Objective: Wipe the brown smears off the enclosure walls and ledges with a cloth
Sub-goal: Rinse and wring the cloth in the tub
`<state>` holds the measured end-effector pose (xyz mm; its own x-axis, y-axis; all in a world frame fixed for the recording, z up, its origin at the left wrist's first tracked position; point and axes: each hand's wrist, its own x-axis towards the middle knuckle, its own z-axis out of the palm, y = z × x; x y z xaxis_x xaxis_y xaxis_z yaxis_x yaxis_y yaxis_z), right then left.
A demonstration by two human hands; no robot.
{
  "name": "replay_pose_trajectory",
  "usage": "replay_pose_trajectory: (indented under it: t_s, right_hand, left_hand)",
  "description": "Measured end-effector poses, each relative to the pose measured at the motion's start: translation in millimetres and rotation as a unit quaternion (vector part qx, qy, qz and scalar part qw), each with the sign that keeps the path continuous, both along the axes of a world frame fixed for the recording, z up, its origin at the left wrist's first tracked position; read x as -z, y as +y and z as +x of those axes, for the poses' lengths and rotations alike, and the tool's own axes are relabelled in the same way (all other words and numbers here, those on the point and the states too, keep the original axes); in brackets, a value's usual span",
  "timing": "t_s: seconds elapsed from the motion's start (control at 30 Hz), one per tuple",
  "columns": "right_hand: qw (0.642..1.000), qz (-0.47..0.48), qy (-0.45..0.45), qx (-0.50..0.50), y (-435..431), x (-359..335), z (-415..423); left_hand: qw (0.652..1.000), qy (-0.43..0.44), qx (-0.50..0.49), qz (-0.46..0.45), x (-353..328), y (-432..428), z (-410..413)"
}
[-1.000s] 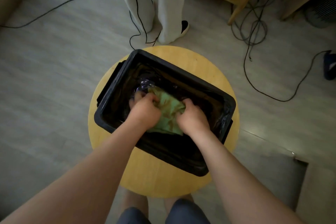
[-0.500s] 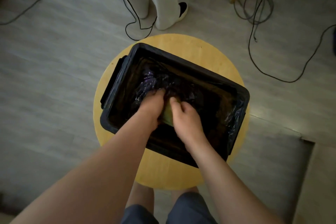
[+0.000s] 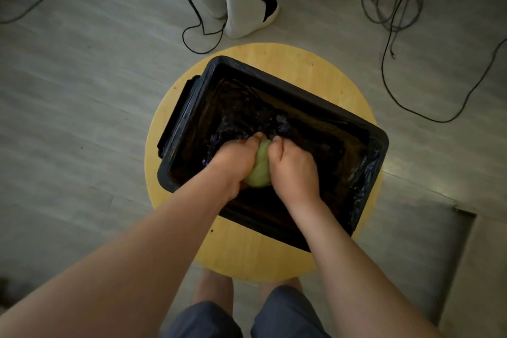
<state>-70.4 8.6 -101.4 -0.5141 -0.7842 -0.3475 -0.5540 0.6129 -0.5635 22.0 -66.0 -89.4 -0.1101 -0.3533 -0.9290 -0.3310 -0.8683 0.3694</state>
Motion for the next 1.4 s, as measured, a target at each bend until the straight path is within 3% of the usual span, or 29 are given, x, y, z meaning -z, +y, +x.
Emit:
replay_pose_trajectory:
  t_s: [0.07,0.17,0.27,0.33,0.4,0.53,0.6,0.83,0.93,1.0,1.07,1.23,1.4]
  right_hand:
    - [0.998,0.018,0.016,0.056,1,6,-7]
    - [0.965,0.119,-0.092,0.215,-1,5,-6]
    - [0.937,0.229,-0.178,0.194,-7,0,2]
    - [0.951,0.193,-0.208,0.121,-6,-18,12]
    - [0.966,0.093,-0.232,0.067,-1,-41,23]
    - [0.965,-0.041,-0.256,0.037,7,-73,31]
    - [0.970,-0.059,-0.233,0.015,6,-73,32]
    - [0.998,-0.050,-0.006,-0.036,-11,-24,9]
    - [0.994,0.026,-0.028,0.103,-17,-12,-16]
    - [0.954,0.051,-0.130,0.265,-19,-10,-24]
    - [0.922,0.075,-0.188,0.330,-18,-9,-23]
    - [0.914,0.179,-0.304,0.198,-17,-4,0]
    - [0.951,0.069,-0.274,0.122,-10,-37,12]
  left_hand:
    - [0.999,-0.019,0.042,-0.022,-3,1,5]
    - [0.994,-0.058,0.064,-0.068,-4,2,8]
    - [1.000,-0.006,0.004,-0.006,-9,5,3]
    - [0.997,0.035,-0.052,0.052,-12,5,-1]
    - [0.992,0.061,-0.080,0.078,-12,2,-2]
    - [0.989,0.072,-0.087,0.099,-15,-6,4]
    - [0.988,0.060,-0.108,0.087,-19,-8,4]
    - [0.980,0.058,-0.188,0.038,-26,3,-3]
    - [0.978,0.040,-0.205,0.008,-26,3,-2]
    - [0.982,-0.001,-0.186,0.009,-26,0,0]
    - [0.987,-0.012,-0.157,0.021,-24,-1,3]
    - [0.990,0.009,-0.106,0.094,-30,-2,6]
    - [0.981,0.023,-0.161,0.108,-26,-8,4]
